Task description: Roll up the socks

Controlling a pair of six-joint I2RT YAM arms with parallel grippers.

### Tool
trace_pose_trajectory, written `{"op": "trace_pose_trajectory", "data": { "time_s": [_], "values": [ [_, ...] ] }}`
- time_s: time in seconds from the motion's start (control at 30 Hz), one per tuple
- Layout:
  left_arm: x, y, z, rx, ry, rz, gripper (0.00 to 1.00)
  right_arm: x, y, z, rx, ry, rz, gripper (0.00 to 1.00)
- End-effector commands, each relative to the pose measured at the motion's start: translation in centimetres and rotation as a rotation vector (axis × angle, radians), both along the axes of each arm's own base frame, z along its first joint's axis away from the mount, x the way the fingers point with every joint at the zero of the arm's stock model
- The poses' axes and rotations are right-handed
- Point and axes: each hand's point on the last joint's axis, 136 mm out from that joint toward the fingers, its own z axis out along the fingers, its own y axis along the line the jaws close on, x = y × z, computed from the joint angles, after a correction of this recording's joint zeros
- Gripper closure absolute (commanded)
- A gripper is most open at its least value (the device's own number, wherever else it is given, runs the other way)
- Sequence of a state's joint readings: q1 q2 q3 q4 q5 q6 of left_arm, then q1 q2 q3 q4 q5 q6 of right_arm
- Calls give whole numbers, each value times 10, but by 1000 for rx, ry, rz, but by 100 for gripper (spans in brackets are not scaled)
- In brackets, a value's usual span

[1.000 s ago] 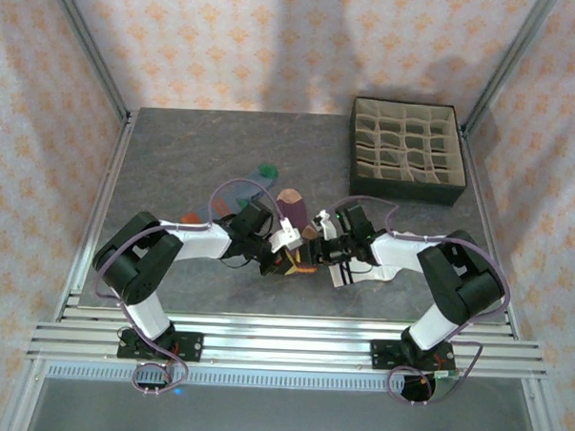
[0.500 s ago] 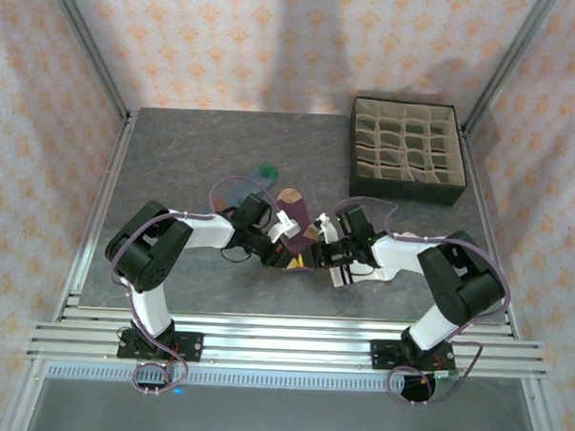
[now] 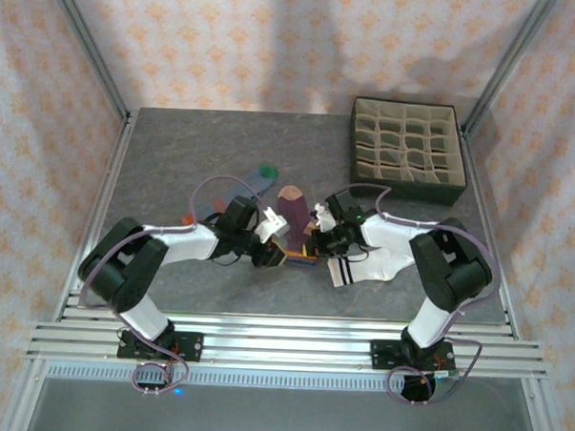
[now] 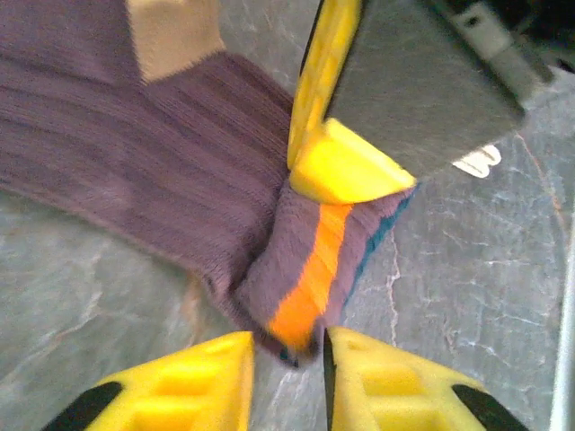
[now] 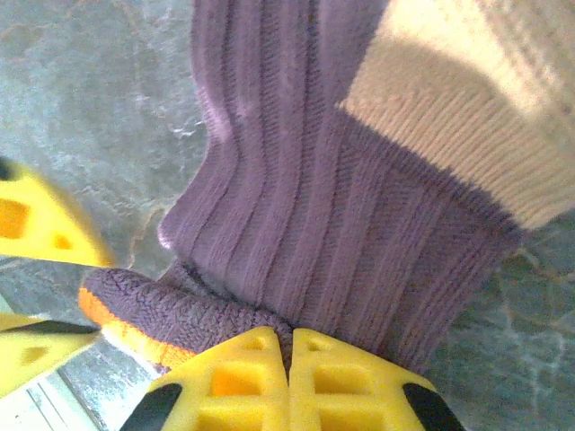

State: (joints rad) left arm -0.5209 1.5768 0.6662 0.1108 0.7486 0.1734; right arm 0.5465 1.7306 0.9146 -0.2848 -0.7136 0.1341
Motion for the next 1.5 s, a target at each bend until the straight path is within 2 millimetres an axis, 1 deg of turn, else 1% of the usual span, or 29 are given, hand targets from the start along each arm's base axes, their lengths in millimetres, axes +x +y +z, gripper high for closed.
{"op": "trace_pose_trajectory", "data": {
  "time_s": [0.0,0.07,0.13,0.27,0.37,0.43,0.63,0.73,0.8,0.87,0.97,1.03,1.1,1.17,1.2,1.27,1.37,1.47],
  "values": [
    [24,16,15,74,-278,42,68,-29,-50,-46,-310,196,-35,100],
    [22,19,20,93,-349,26,68,-30,-51,-48,-336,226,-26,100],
    [16,16,24,130,-445,-23,67,-28,-52,-47,-353,230,-26,100],
    [1,3,32,245,-699,-117,61,-25,-55,-46,-382,226,-22,100],
    [-1,-7,38,281,-792,-154,58,-24,-54,-44,-396,212,-5,99],
    [-2,-15,38,301,-816,-196,55,-25,-52,-42,-398,210,12,99],
    [-2,-41,20,367,-805,-323,52,-26,-50,-39,-397,201,28,98],
    [-3,-51,8,370,-777,-360,52,-26,-50,-38,-400,206,26,98],
    [-4,-56,-4,379,-759,-381,53,-27,-49,-40,-396,212,24,98],
    [-3,-56,-15,400,-736,-380,56,-28,-49,-42,-394,225,25,97],
    [-4,-51,-24,414,-704,-348,69,-27,-49,-42,-396,219,23,95],
    [-6,-48,-25,405,-693,-326,83,-26,-48,-41,-389,214,24,93],
    [-10,-44,-27,398,-666,-308,98,-27,-46,-41,-375,216,25,86],
    [-14,-42,-27,387,-628,-297,100,-27,-43,-39,-349,205,20,75],
    [-17,-41,-28,380,-608,-295,100,-26,-42,-36,-329,191,16,71],
    [-23,-39,-30,359,-542,-294,100,-22,-34,-24,-247,143,-4,62],
    [-26,-34,-34,323,-402,-259,100,-14,-27,-1,-130,63,-40,53],
    [-28,-31,-34,248,-256,-225,100,-8,-29,11,-86,8,-64,50]
  ]
}}
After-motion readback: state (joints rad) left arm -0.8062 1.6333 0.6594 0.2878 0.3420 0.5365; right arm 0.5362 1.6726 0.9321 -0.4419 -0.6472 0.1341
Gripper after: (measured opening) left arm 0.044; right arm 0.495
